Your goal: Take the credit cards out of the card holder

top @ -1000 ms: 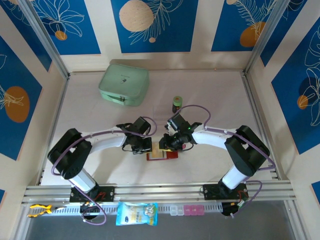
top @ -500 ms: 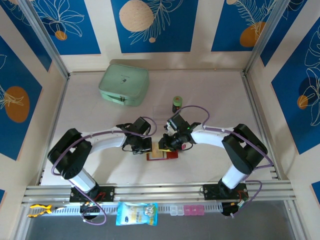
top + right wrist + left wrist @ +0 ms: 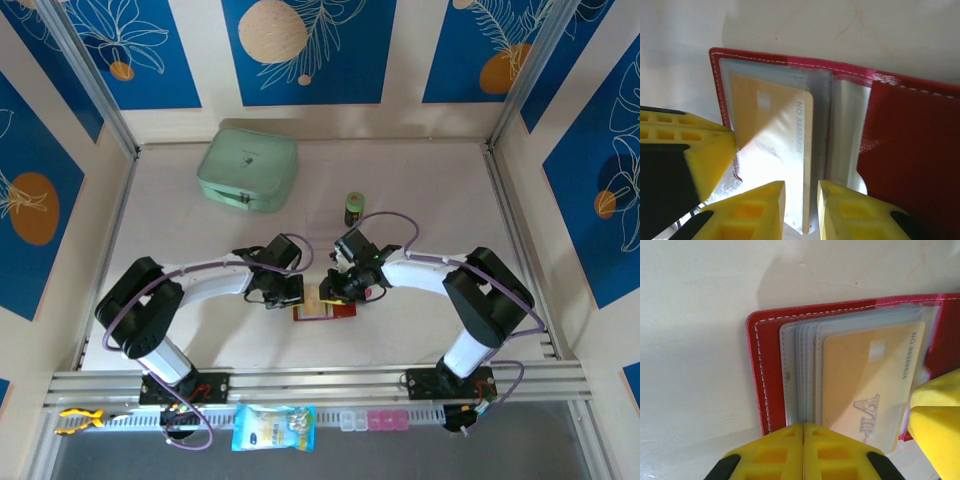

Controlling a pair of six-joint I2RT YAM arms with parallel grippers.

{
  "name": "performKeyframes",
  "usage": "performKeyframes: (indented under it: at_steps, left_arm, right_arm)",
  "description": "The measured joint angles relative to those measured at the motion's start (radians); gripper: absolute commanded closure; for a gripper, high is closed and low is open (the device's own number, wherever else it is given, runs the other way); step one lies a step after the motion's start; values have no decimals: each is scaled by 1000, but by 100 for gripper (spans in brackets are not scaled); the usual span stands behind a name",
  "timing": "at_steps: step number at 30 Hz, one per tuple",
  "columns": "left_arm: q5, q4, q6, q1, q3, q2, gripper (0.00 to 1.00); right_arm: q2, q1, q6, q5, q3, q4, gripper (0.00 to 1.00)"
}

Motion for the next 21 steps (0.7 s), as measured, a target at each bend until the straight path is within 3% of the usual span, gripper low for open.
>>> performKeyframes:
  at_steps: [21]
  left_arm:
    - [16,-8,11,0,29,8,93]
  right_arm:
    - [-29,0,8,-15,0,10,74]
